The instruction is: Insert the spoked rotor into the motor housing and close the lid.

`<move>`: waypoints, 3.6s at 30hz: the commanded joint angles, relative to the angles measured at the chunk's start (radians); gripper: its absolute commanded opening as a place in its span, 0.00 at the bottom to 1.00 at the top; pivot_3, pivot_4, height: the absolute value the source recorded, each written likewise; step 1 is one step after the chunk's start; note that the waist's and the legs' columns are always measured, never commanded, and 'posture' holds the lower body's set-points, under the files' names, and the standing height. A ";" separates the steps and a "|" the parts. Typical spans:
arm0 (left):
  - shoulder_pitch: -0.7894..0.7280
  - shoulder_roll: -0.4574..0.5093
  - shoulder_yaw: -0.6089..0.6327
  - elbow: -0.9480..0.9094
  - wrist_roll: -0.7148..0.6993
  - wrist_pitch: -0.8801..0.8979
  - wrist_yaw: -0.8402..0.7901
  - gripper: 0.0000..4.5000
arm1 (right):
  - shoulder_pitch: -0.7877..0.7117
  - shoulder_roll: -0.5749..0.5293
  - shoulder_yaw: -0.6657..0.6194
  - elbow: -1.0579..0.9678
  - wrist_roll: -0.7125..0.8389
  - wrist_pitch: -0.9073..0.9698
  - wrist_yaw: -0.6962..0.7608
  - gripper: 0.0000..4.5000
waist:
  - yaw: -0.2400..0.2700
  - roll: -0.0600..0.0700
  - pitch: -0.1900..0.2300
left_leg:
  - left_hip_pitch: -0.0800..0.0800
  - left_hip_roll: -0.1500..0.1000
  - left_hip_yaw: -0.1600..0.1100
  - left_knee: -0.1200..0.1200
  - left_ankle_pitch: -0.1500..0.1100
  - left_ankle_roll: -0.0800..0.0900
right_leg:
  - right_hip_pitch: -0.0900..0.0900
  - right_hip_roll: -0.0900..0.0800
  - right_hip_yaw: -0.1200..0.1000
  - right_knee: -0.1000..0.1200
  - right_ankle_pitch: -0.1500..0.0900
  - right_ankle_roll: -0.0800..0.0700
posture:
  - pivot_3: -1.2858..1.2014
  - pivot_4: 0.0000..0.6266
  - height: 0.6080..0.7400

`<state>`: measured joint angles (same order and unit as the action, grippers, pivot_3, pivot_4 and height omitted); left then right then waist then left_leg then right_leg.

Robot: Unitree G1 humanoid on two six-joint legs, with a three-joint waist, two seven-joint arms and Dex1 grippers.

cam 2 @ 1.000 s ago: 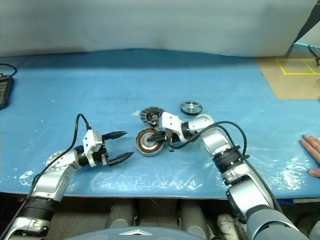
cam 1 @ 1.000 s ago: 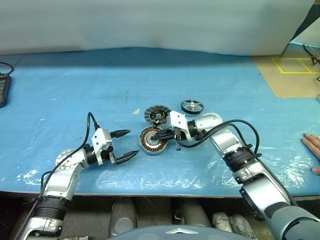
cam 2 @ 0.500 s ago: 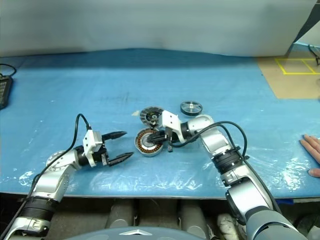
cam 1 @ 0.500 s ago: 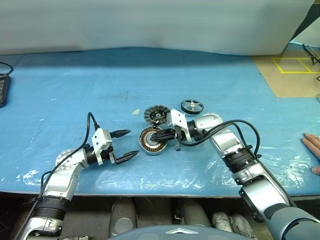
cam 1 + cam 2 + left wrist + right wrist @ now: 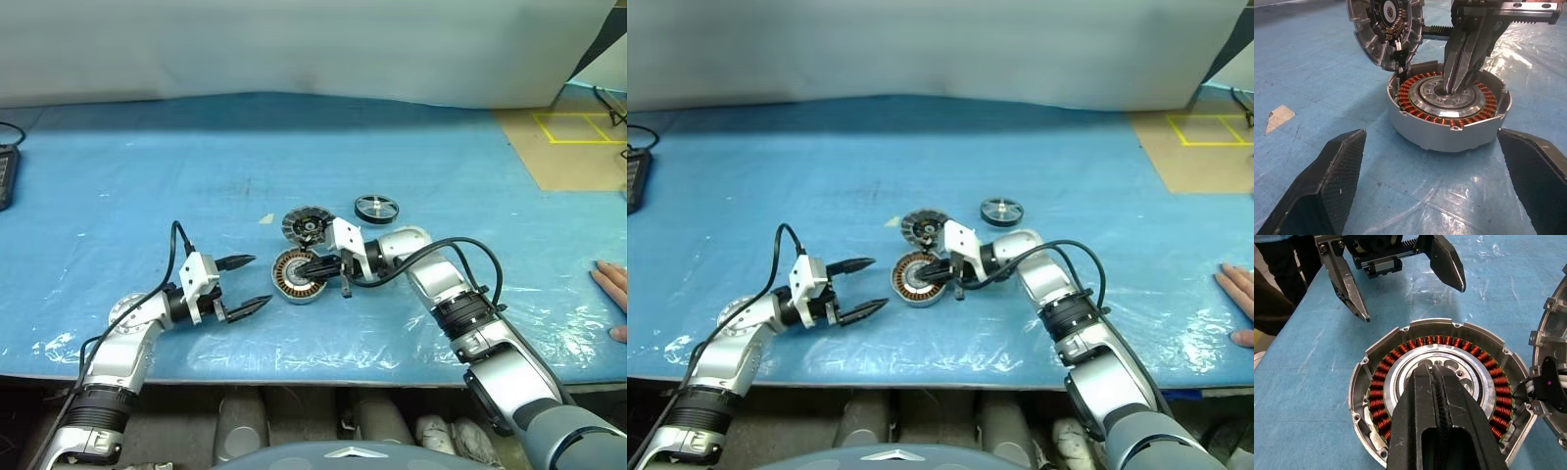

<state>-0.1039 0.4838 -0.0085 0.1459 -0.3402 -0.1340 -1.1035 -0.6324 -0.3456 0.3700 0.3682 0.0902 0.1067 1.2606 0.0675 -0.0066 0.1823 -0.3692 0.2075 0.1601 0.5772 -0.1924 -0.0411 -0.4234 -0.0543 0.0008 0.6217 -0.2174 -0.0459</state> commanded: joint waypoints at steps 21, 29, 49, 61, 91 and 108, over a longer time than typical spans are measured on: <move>0.003 0.002 0.005 -0.012 -0.007 -0.012 -0.003 1.00 | 0.004 -0.029 -0.089 -0.133 0.130 0.094 0.055 0.01 | 0.001 0.000 0.000 | 0.000 0.000 0.000 0.000 0.000 0.000 | 0.000 0.000 0.000 0.000 0.000 0.000 | 0.52 0.24 1.00; -0.016 -0.004 -0.001 0.004 -0.003 -0.015 -0.008 1.00 | 0.008 -0.004 -0.063 -0.037 0.078 0.035 -0.001 0.01 | -0.001 0.000 0.000 | 0.000 0.000 0.000 0.000 0.000 0.000 | 0.000 0.000 0.000 0.000 0.000 0.000 | 0.52 0.24 1.00; 0.005 -0.001 0.003 -0.016 -0.003 -0.012 0.001 1.00 | -0.031 0.040 -0.041 0.071 0.018 -0.042 -0.015 0.01 | 0.000 0.000 0.000 | 0.000 0.000 0.001 -0.001 0.000 0.000 | 0.000 0.000 0.000 -0.001 0.000 0.000 | 0.52 0.24 1.00; 0.012 0.001 0.004 -0.019 -0.004 -0.010 0.000 1.00 | -0.021 0.019 0.003 0.012 -0.058 -0.042 -0.047 0.01 | -0.001 0.000 0.000 | 0.000 0.000 0.001 -0.001 0.000 0.000 | 0.000 0.000 0.000 -0.001 0.000 0.000 | 0.52 0.24 1.00; -0.004 -0.017 0.000 0.006 -0.008 -0.016 -0.009 1.00 | 0.073 -0.246 -0.269 -0.091 0.118 0.143 -0.096 0.01 | 0.002 0.000 0.000 | -0.001 0.000 0.001 -0.001 0.000 0.000 | 0.000 0.000 0.001 -0.002 0.000 0.000 | 0.52 0.24 1.00; -0.027 -0.021 -0.001 0.029 -0.002 -0.021 -0.022 1.00 | -0.172 -0.259 -0.304 0.371 0.009 -0.116 -0.231 0.49 | 0.001 0.000 0.000 | -0.001 0.000 0.002 0.000 0.000 0.001 | -0.001 0.000 0.001 -0.001 0.000 0.000 | 0.52 0.24 1.00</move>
<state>-0.1374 0.4538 -0.0221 0.1910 -0.3344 -0.1364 -1.1253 -0.7604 -0.5992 0.0911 0.7244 0.1006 0.0203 1.0326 0.0688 -0.0065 0.1823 -0.3699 0.2075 0.1625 0.5769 -0.1922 -0.0404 -0.4242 -0.0541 0.0018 0.6208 -0.2173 -0.0460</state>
